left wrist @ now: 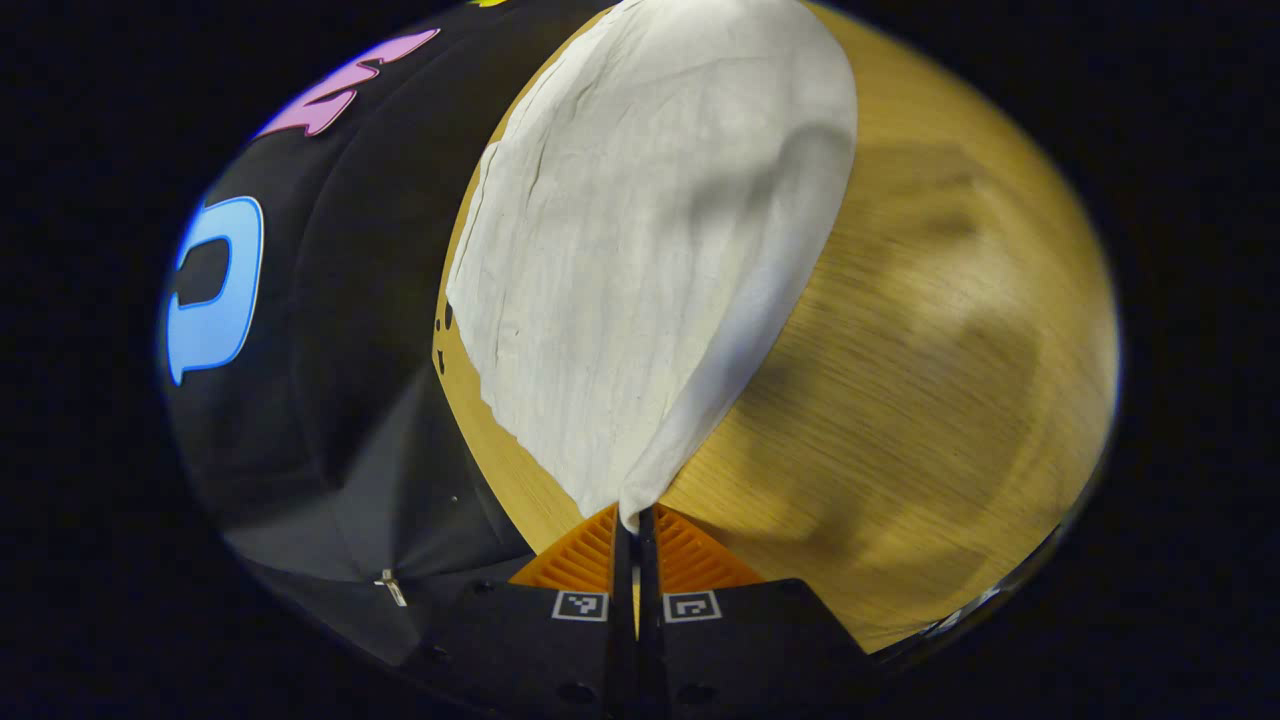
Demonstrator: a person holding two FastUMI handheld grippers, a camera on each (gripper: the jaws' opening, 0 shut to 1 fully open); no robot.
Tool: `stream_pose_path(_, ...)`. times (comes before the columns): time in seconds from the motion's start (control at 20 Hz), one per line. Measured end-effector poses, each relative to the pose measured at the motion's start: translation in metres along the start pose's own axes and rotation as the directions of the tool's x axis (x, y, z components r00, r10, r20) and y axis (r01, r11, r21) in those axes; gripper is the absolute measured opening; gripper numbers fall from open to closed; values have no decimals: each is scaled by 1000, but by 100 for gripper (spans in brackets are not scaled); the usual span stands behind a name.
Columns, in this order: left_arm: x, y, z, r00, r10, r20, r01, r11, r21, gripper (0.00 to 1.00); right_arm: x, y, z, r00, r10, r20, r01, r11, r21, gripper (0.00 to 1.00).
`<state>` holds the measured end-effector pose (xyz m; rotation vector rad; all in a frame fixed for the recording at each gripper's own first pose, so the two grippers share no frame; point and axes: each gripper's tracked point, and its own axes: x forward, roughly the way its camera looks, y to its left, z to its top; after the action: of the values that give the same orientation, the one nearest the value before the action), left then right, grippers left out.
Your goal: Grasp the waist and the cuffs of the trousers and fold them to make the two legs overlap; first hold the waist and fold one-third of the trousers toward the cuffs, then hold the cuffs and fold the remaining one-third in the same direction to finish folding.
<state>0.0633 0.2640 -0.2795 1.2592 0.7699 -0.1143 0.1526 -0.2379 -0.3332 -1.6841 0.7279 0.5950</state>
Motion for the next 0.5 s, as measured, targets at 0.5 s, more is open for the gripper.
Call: stream_pose_path(0.5, -19, 103, 33, 984, 170, 47, -161, 975, -152, 6, -41, -83, 4, 977, -212, -2, 207, 952, 226, 6)
